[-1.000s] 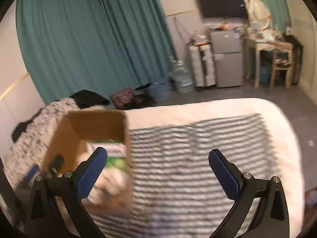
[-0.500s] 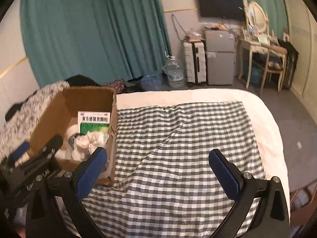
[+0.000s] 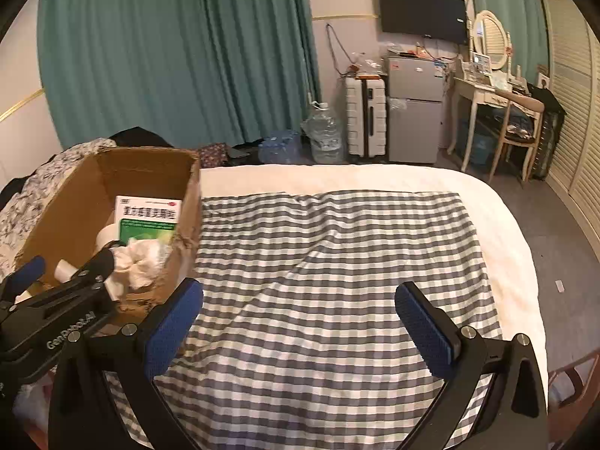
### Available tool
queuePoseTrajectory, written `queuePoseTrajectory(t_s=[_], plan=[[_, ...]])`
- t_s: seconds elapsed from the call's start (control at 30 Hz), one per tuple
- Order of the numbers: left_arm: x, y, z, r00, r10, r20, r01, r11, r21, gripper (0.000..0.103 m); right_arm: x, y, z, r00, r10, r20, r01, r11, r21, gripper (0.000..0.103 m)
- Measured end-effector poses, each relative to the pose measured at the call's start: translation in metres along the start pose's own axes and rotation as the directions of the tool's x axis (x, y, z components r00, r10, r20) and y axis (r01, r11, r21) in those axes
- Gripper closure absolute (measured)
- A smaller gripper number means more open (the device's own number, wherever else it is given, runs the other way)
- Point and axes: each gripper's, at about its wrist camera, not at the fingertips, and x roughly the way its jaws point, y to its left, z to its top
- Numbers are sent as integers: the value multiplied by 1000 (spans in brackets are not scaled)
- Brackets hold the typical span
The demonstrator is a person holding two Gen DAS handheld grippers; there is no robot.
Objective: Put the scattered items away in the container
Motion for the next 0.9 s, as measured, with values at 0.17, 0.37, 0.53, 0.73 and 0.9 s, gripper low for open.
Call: queuePoseTrajectory(t_s=[0.17,0.37,0.53,0.73,0.9], plan=[[-2,2,3,1000,-8,13,8,1000,-3,0,2,-9,0,1000,-11,-16,11,1000,26,0],[-3,2,4,1000,-13,19,13,1000,-1,0,-1,-10,2,1000,-19,-14,19,1000,24,0],[-1,2,5,1000,-21,13,21,1000,-6,0,-1,-10,2,1000,-23,-20,23,1000,20,0],[3,5,3,999,-37,-2,37,999,-23,0,4,-11,-1,999,-26,-36,27,1000,16,0],[4,6,4,999,-50,-1,49,999,-22,0,6,-13,-2,999,-28,-43,29,999,20,0]])
